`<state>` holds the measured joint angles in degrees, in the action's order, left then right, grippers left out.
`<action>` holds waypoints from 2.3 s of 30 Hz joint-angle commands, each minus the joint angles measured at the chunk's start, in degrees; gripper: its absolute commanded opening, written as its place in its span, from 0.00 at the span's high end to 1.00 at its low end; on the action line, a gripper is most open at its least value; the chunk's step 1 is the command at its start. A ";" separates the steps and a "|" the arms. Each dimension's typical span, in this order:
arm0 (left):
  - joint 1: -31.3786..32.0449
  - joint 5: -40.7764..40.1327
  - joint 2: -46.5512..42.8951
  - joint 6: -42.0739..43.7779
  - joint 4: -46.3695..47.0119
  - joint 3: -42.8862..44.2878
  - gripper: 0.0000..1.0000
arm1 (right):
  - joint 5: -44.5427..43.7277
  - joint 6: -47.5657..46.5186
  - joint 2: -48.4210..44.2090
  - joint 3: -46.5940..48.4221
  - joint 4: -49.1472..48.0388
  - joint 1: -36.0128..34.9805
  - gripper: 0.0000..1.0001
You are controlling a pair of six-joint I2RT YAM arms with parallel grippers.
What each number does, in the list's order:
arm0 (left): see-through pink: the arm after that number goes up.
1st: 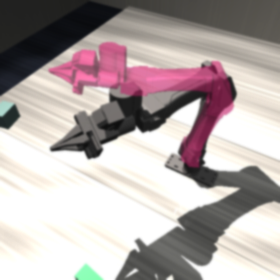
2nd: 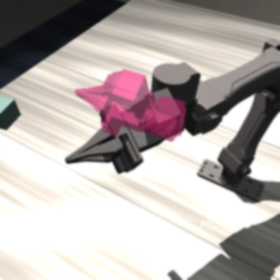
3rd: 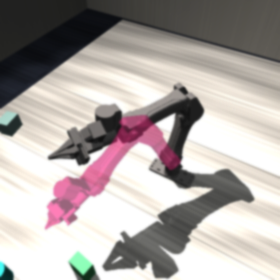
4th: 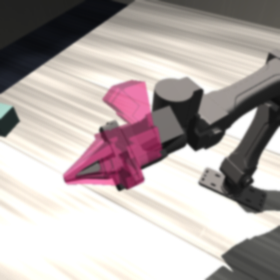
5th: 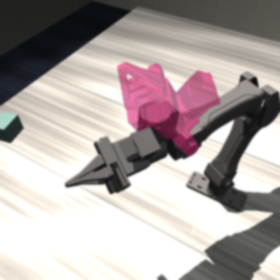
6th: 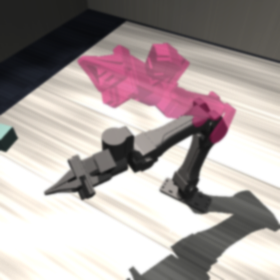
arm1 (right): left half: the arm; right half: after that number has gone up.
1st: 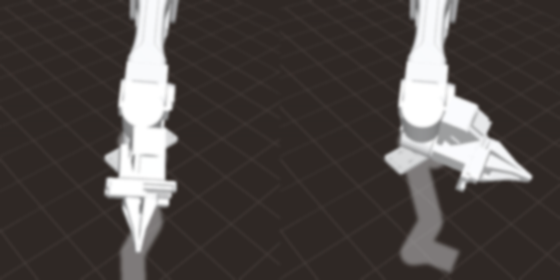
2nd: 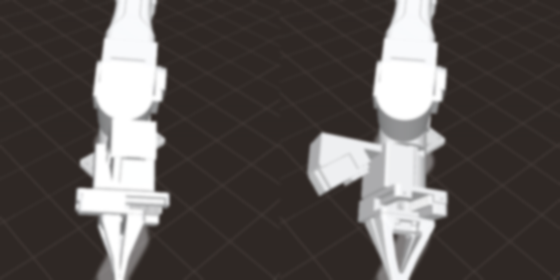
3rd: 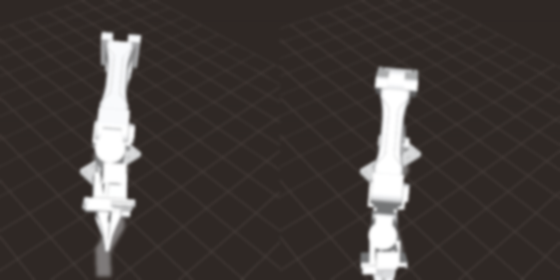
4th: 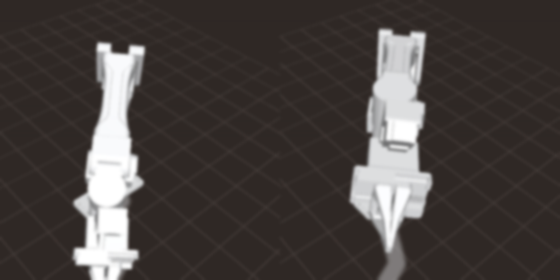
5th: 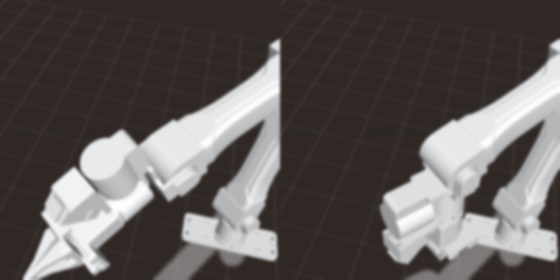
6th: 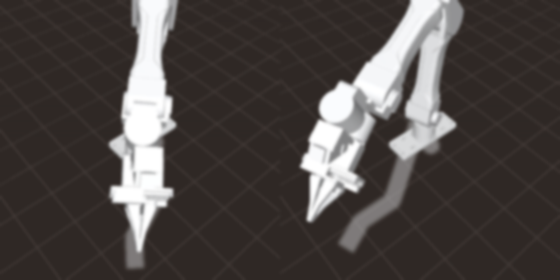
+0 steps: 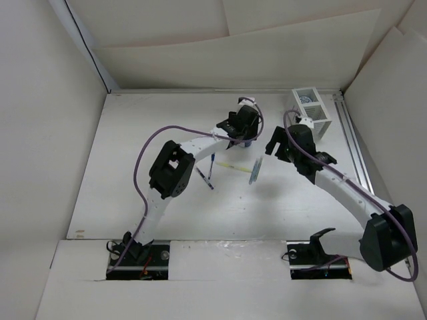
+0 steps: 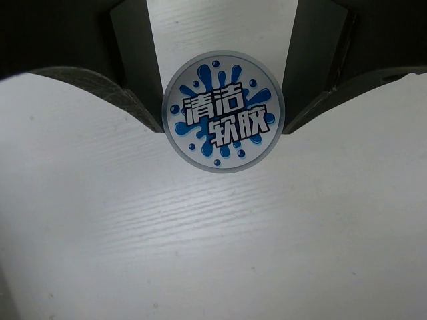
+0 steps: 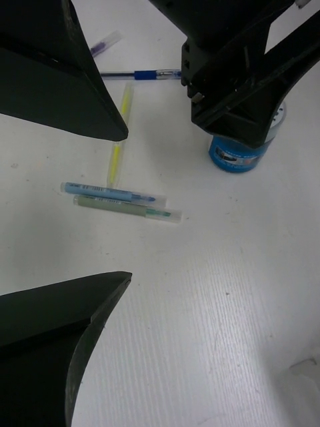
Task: Sort the stationery into containers
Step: Place the stationery at the center of the board, then pick up the stationery from the center of the board.
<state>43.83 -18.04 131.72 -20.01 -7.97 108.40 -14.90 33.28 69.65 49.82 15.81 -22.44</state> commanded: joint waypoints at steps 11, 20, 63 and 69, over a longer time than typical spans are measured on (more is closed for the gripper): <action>-4.37 17.25 -25.46 -1.71 -2.13 -8.12 0.70 | 13.58 -12.53 -6.72 2.82 -6.95 0.64 0.11; -1.48 6.37 -13.71 0.49 -1.96 -5.14 0.72 | 13.05 -11.30 -4.97 2.65 -6.06 0.64 0.11; -4.28 1.08 -73.27 -19.01 10.61 -66.29 0.06 | -2.06 -11.92 39.15 26.80 -8.09 -10.87 0.04; -4.28 1.70 -73.27 -20.85 8.93 -73.76 0.21 | -5.41 -12.45 41.61 30.94 -6.06 -11.49 0.13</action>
<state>39.42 -16.49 59.88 -38.96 1.54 36.67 -16.95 21.96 111.15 76.88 9.21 -33.30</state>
